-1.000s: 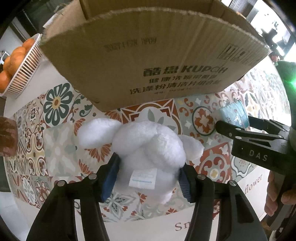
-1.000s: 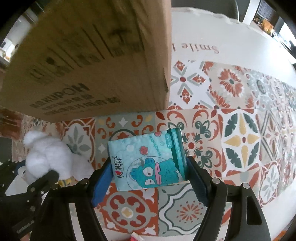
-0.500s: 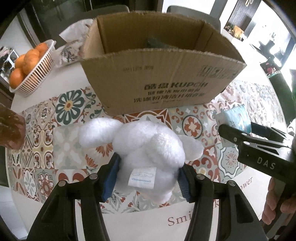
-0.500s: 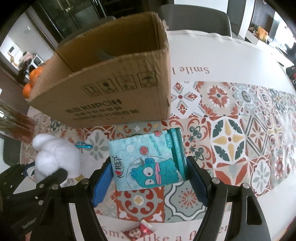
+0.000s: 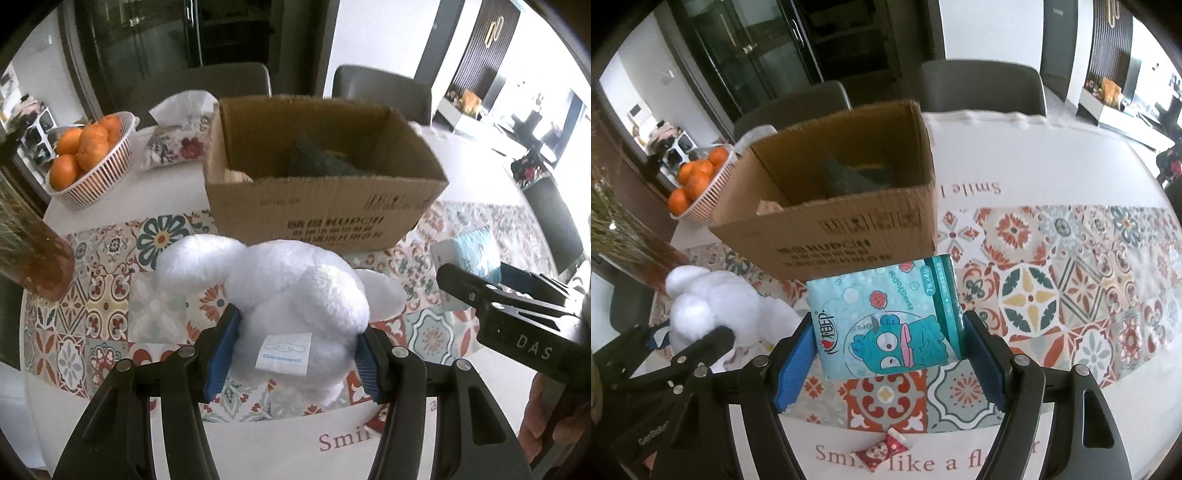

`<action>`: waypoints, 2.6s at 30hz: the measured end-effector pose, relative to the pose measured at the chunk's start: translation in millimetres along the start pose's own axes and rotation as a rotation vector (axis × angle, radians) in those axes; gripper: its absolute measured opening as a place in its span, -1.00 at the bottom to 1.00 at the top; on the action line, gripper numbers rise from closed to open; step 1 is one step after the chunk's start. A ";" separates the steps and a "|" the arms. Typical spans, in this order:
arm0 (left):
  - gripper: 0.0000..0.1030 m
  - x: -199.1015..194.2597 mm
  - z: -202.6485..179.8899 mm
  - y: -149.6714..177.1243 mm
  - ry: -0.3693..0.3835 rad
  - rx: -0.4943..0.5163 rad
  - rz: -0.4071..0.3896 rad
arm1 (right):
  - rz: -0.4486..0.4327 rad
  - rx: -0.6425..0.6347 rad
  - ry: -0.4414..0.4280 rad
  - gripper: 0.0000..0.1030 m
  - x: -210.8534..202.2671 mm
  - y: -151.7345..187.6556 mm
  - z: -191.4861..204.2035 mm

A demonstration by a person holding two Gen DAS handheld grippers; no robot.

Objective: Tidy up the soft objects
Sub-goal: 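Lift the bunny and tissue pack with both grippers and carry them over the box, then open both grippers to drop the bunny and tissue pack into the box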

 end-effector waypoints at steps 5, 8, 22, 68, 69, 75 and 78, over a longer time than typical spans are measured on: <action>0.10 -22.1 -7.5 -2.9 0.012 -0.003 -0.063 | -0.057 -0.007 -0.019 0.50 -22.9 -6.1 2.8; 0.10 -32.9 -11.2 -5.7 0.018 0.002 -0.092 | -0.090 -0.008 -0.029 0.50 -36.3 -10.6 4.3; 0.10 -74.4 -24.1 -28.2 0.013 0.063 -0.205 | -0.218 -0.017 -0.053 0.50 -80.9 -40.1 7.0; 0.10 8.6 18.1 -137.8 0.048 0.082 -0.136 | -0.122 -0.115 -0.038 0.50 25.7 -153.5 33.7; 0.10 14.4 19.8 -138.7 0.050 0.077 -0.125 | -0.113 -0.112 -0.043 0.50 29.8 -155.1 34.2; 0.16 38.7 25.7 -143.7 0.061 0.071 -0.077 | -0.064 -0.127 -0.079 0.51 50.5 -161.9 41.6; 0.44 45.1 26.7 -144.3 0.061 0.076 -0.067 | -0.046 -0.125 -0.096 0.53 56.8 -162.6 44.6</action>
Point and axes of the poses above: each gripper's, at about its wrist camera, not at the fingertips, and x roughly the way its jaws point, z to its left, y to its underside, the point moved 5 cm from there along x, roughly the way its jaws point, and after that the axes turned 14 degrees about y, right-handed, at the moved point
